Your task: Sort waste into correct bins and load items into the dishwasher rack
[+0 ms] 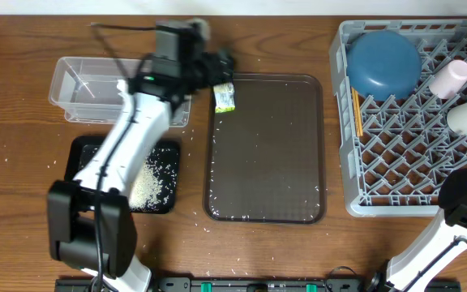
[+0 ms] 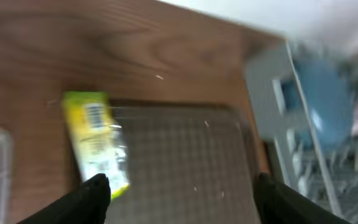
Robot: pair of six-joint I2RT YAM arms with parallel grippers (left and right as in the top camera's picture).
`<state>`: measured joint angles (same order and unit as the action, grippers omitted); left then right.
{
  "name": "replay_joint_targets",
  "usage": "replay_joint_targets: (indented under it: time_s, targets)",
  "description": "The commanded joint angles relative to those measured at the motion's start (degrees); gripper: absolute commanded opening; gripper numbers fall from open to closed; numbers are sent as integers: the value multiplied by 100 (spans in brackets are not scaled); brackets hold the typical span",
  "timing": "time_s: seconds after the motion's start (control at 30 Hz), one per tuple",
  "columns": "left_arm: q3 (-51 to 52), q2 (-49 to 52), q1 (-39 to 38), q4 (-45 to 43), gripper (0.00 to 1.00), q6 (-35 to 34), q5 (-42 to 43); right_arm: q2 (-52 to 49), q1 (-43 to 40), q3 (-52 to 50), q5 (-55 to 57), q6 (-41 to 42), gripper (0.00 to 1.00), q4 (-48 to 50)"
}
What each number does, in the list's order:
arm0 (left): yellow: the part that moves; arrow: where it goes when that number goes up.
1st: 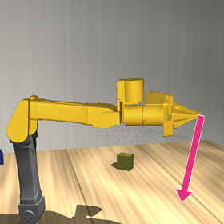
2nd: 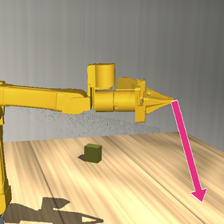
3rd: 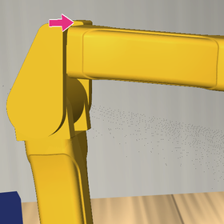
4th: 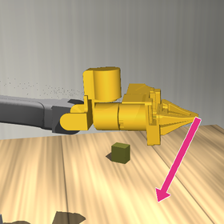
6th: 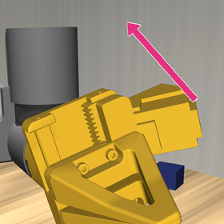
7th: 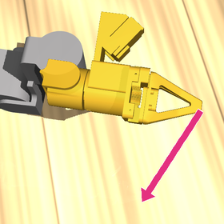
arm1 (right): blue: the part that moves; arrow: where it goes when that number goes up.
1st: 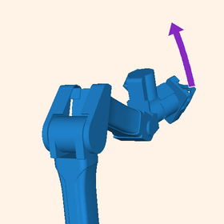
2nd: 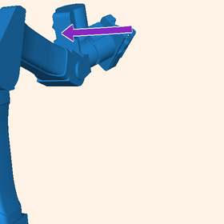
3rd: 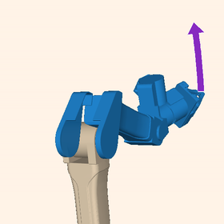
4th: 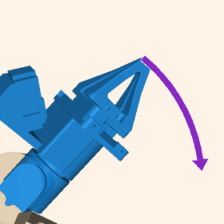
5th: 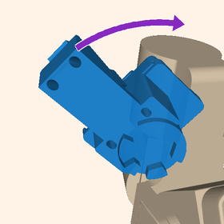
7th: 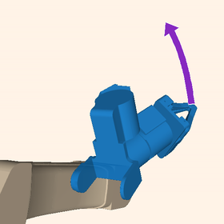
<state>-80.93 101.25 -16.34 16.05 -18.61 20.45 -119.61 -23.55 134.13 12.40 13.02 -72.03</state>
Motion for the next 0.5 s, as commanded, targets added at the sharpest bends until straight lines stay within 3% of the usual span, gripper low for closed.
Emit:
replay_joint_targets:
  time_s: [0.0,0.1,0.47]
  targets:
    - [9,251,-420,-17,77,883,-1401,-28,-79,-4,20,22,99,-2]
    - [9,529,-678,-90,77,1126,-2105,-28,-81,-4,20,22,99,0]
    - [9,1690,-748,-1062,77,1150,-3206,-28,-81,-4,20,22,99,0]
